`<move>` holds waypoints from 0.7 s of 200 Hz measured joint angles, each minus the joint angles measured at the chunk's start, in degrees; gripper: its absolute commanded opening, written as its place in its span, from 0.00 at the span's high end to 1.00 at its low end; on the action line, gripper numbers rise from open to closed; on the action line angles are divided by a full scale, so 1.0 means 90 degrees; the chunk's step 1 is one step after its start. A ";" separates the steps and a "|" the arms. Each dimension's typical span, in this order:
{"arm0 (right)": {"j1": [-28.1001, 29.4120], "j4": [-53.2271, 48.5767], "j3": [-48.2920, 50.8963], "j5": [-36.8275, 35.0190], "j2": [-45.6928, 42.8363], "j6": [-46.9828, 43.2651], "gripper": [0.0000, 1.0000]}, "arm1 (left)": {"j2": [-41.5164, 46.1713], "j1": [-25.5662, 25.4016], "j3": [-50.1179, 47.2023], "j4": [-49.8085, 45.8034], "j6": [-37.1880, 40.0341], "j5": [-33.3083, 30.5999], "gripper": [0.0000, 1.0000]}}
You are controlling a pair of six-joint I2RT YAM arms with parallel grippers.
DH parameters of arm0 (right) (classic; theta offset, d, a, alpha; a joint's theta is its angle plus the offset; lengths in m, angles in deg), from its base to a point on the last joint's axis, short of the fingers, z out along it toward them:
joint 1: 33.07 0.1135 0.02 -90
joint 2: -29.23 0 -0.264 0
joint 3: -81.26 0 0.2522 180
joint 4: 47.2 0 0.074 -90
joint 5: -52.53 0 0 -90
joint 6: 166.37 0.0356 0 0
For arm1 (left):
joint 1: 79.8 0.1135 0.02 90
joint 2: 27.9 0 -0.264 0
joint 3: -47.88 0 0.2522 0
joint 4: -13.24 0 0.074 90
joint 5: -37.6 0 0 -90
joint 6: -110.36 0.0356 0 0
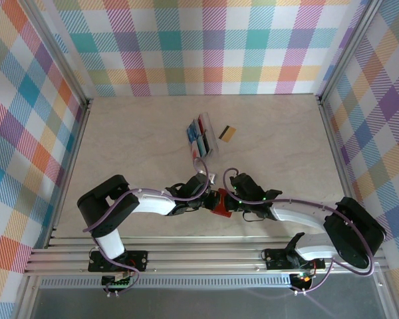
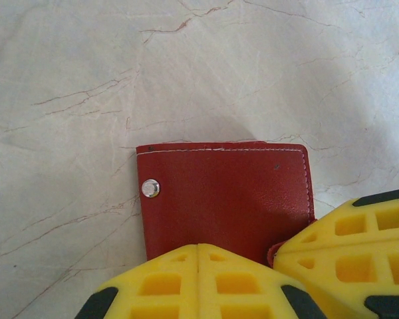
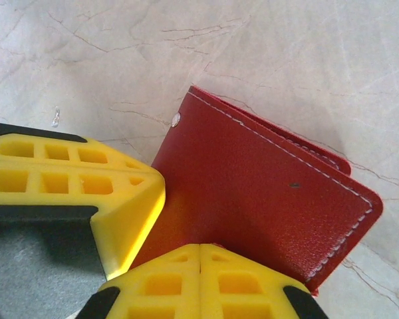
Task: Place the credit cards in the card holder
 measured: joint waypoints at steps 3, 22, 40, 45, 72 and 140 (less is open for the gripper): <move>0.0000 0.0007 0.0017 -0.0005 -0.0017 0.0024 1.00 | 0.0002 0.0000 0.0002 -0.0005 0.0000 -0.0002 0.96; 0.0005 0.0053 0.0068 -0.0066 -0.0046 0.0114 1.00 | 0.0007 0.0000 0.0027 -0.0051 -0.0007 -0.0022 0.95; 0.0017 0.0124 0.0121 -0.0160 -0.0046 0.0238 1.00 | 0.0007 0.0000 0.0053 -0.0121 -0.0019 -0.0024 0.95; 0.0019 0.0151 0.0143 -0.0172 -0.0046 0.0270 1.00 | 0.0007 0.0002 0.0068 -0.0138 -0.0019 -0.0024 0.95; 0.0070 0.0301 0.0255 -0.0291 -0.0041 0.0476 1.00 | 0.0007 0.0005 0.0083 -0.0168 -0.0027 -0.0024 0.95; 0.0221 0.0891 0.0532 -0.0673 0.0053 0.1015 1.00 | 0.0051 0.0083 0.0083 -0.0248 -0.0051 0.0005 0.95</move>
